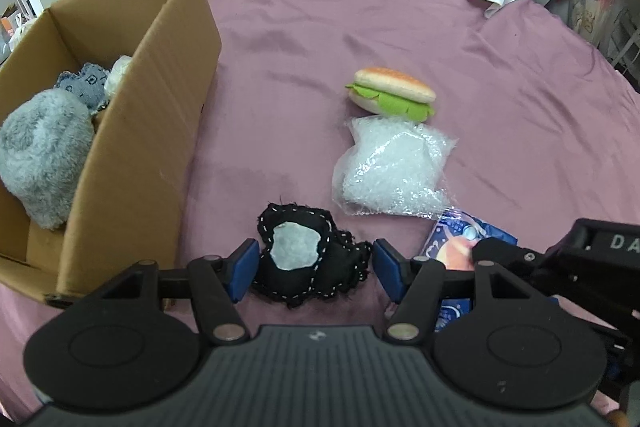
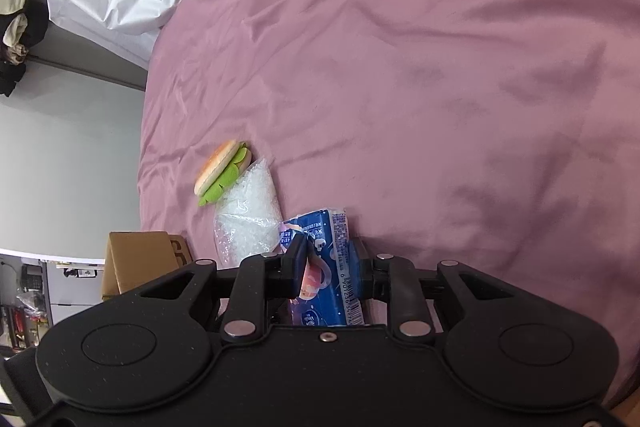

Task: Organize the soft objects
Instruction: 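Close the left tool on the black item while the right tool grasps the blue packet, then carry the black item with the left tool while the right tool carries the blue packet to the box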

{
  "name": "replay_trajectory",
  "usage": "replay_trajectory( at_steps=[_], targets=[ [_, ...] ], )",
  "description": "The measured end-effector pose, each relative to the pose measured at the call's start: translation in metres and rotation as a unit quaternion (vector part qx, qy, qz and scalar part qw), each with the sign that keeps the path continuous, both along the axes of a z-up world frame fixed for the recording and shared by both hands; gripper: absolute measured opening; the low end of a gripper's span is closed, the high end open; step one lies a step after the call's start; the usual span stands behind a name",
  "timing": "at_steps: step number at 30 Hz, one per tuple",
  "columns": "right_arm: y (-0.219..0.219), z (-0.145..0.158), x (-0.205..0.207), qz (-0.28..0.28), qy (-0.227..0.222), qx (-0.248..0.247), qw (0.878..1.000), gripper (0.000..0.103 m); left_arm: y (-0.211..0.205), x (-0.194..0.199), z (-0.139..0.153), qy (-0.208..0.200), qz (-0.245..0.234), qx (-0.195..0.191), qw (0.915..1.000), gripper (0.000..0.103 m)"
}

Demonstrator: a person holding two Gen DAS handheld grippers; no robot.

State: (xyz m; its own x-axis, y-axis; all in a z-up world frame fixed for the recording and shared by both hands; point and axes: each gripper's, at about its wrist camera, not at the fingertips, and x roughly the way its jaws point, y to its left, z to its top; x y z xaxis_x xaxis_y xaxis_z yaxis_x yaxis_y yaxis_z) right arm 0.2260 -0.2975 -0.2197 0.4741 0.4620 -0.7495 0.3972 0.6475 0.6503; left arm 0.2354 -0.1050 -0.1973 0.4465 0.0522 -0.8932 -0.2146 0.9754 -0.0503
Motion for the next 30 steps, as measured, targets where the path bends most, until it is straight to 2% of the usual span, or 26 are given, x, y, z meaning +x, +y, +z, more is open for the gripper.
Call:
replay_trajectory(
  at_steps=[5, 6, 9, 11, 12, 14, 18, 30],
  targets=[
    [0.002, -0.002, 0.005, 0.004, 0.006, 0.004, 1.000, 0.030, 0.007, 0.003, -0.005, 0.002, 0.012, -0.006, 0.9999, 0.041],
    [0.004, -0.003, 0.006, 0.009, 0.007, 0.007, 1.000, 0.034, 0.008, 0.003, -0.004, 0.001, 0.011, -0.005, 0.9999, 0.038],
    [0.011, -0.005, 0.009, 0.030, 0.008, 0.012, 0.999, 0.040, 0.008, 0.004, -0.002, -0.001, 0.006, -0.009, 0.9999, 0.031],
    [0.015, -0.005, 0.010, 0.037, 0.008, 0.014, 0.999, 0.036, 0.008, 0.004, 0.002, -0.006, 0.001, -0.018, 0.9998, 0.028],
    [0.015, -0.005, 0.010, 0.038, 0.008, 0.015, 0.999, 0.028, 0.008, 0.003, 0.004, -0.008, 0.000, -0.022, 0.9997, 0.027],
    [0.014, -0.003, 0.009, 0.038, 0.000, 0.021, 0.999, 0.023, 0.007, 0.002, 0.007, -0.012, -0.004, -0.028, 0.9995, 0.025],
    [0.013, 0.009, 0.007, 0.040, -0.022, 0.012, 0.999, 0.020, 0.005, -0.002, 0.019, -0.021, -0.004, -0.034, 0.9992, 0.023],
    [0.009, 0.040, 0.002, 0.046, -0.076, 0.028, 0.996, 0.019, 0.018, -0.018, 0.073, -0.068, -0.003, -0.042, 0.9968, 0.023]
  ],
)
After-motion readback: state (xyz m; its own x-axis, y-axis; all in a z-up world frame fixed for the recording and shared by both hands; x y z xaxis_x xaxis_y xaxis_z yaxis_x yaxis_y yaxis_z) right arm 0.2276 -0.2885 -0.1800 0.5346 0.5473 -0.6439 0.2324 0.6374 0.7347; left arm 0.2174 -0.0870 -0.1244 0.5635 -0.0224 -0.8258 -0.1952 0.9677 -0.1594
